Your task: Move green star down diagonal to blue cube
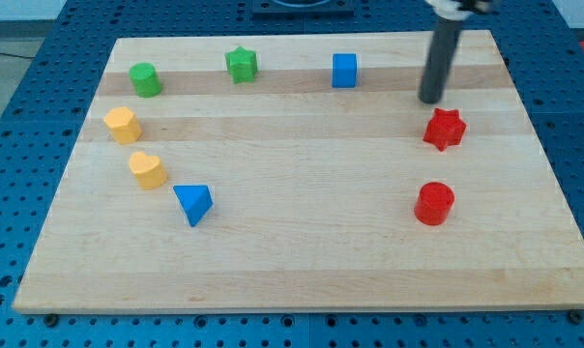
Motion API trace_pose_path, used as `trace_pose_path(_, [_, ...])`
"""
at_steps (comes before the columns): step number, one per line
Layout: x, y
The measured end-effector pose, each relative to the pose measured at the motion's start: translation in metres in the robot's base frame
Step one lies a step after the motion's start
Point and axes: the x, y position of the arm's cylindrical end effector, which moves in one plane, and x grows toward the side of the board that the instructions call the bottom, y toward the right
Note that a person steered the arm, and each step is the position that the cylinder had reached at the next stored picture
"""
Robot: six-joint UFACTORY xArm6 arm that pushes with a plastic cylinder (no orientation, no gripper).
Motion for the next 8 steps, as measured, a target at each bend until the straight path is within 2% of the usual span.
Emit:
trace_pose_path(1, [0.071, -0.003])
trace_pose_path(2, [0.083, -0.008])
trace_pose_path(3, [0.055, -0.008])
trace_pose_path(4, [-0.019, -0.055])
trace_pose_path(5, [-0.099, -0.076])
trace_pose_path(6, [-0.144, -0.174])
trace_pose_path(7, [-0.143, -0.290])
trace_pose_path(8, [-0.093, -0.294])
